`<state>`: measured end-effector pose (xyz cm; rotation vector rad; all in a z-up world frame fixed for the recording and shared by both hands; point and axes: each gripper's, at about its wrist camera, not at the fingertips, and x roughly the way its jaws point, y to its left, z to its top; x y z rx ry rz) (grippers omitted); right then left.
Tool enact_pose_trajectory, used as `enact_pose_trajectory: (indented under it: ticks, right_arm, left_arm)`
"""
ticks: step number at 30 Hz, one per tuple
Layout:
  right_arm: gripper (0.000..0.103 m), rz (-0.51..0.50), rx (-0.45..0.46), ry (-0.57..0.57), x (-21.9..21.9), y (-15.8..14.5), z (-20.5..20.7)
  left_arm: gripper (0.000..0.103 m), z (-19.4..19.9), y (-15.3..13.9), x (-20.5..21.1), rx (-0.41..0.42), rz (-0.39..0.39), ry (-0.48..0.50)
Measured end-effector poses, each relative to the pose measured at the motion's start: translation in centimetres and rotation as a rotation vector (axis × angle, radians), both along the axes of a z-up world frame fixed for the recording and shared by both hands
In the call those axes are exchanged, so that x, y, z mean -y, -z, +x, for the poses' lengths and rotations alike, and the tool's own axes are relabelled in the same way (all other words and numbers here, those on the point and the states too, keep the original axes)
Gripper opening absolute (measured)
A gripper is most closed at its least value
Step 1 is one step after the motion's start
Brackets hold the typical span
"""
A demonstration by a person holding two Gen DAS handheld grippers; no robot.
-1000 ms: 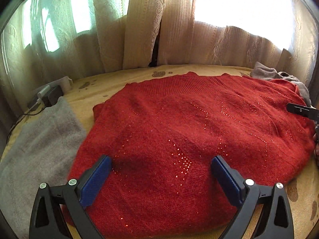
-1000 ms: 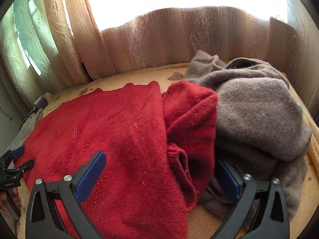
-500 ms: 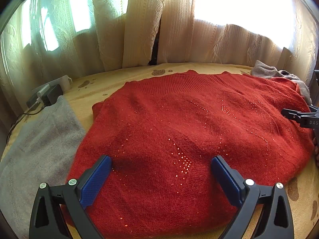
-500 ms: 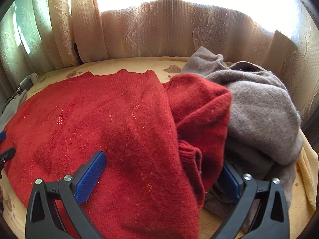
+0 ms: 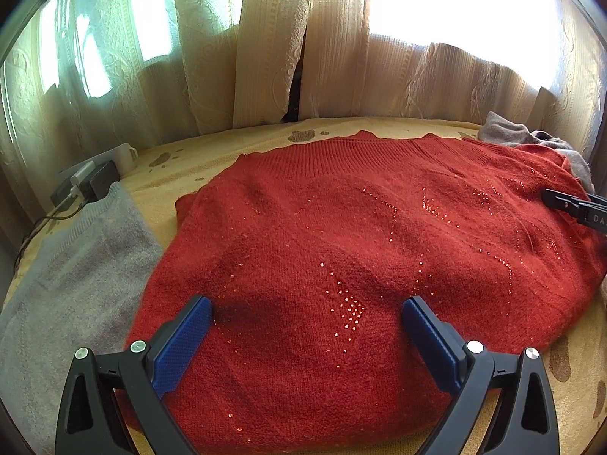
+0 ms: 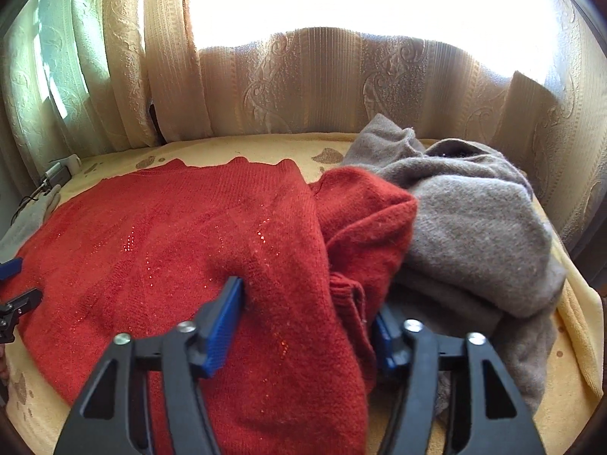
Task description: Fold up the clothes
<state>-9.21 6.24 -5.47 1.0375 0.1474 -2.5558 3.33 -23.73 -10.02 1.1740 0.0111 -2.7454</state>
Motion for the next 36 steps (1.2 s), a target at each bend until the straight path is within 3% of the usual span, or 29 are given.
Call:
enact_pose_trajectory:
  ticks: [1,7,14,18,21,26,33,36]
  right_arm:
    - [0.054,0.003,-0.007,-0.002,0.1,-0.1,0.1]
    - [0.048,0.013,-0.040,-0.012,0.4,-0.5,0.6]
    - [0.047,0.047,-0.076,-0.020,1.0,-0.7,1.3]
    - [0.047,0.047,-0.083,-0.018,0.9,-0.8,1.4]
    - [0.047,0.035,-0.091,-0.018,0.8,-0.9,1.4]
    - [0.045,-0.004,-0.105,-0.032,0.2,-1.3,2.0]
    - [0.032,-0.100,-0.086,-0.041,-1.1,-2.3,2.6]
    - [0.031,-0.105,-0.090,-0.048,-1.0,-2.5,2.8]
  left_arm:
    - [0.102,0.0,0.0,-0.1,0.002,-0.007,-0.001]
    - [0.102,-0.2,0.2,-0.5,0.010,-0.053,-0.012]
    - [0.102,0.3,-0.1,-2.5,-0.019,-0.229,-0.052]
    - [0.102,0.4,-0.4,-2.5,-0.033,-0.234,-0.055]
    - [0.102,0.5,-0.7,-1.4,-0.043,-0.158,-0.062]
    - [0.102,1.3,-1.9,1.2,-0.097,0.045,-0.057]
    - [0.102,3.7,-4.0,9.3,-0.235,0.490,-0.031]
    - [0.102,3.9,-4.0,11.6,-0.272,0.635,-0.017]
